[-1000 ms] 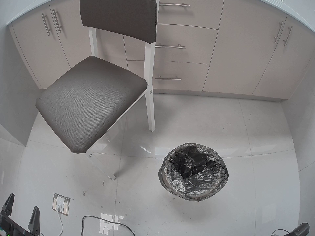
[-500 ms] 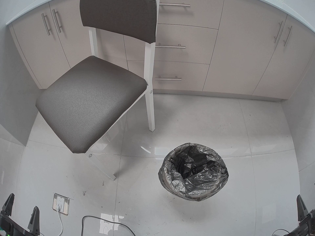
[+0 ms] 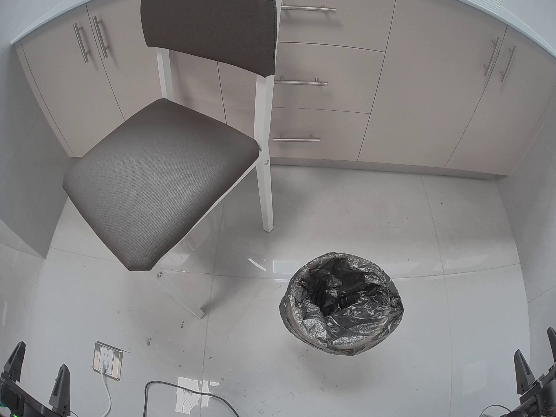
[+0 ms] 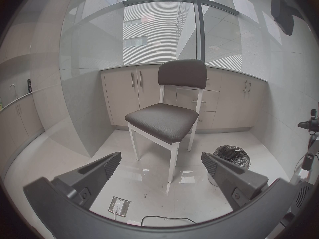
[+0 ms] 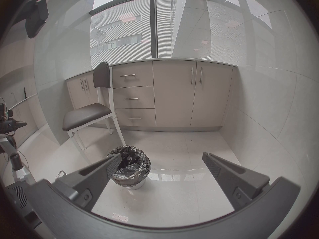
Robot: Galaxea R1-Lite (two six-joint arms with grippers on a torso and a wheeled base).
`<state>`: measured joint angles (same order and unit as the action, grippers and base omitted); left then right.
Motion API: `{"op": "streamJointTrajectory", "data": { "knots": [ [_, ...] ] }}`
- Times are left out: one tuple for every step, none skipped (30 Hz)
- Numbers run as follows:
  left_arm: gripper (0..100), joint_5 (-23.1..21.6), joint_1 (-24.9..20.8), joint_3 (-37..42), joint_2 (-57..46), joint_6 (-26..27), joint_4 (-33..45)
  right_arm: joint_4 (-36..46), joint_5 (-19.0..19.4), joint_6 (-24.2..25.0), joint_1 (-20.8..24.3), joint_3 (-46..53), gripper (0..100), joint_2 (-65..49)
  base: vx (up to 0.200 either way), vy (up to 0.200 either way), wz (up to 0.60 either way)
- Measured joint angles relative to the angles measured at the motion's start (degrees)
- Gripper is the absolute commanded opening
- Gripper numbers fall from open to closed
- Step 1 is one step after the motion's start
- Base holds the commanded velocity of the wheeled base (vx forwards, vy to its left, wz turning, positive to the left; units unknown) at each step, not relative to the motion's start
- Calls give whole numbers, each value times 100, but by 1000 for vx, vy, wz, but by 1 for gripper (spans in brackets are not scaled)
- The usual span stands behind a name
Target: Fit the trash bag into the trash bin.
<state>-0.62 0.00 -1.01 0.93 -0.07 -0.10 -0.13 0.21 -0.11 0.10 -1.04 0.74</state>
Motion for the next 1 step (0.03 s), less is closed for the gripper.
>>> {"op": "streamJointTrajectory", "data": {
  "knots": [
    [100, 0, 0, 2, 0, 0, 0, -2, 1, 1, 0, 0, 100, 0, 0, 0, 0]
  ]
}}
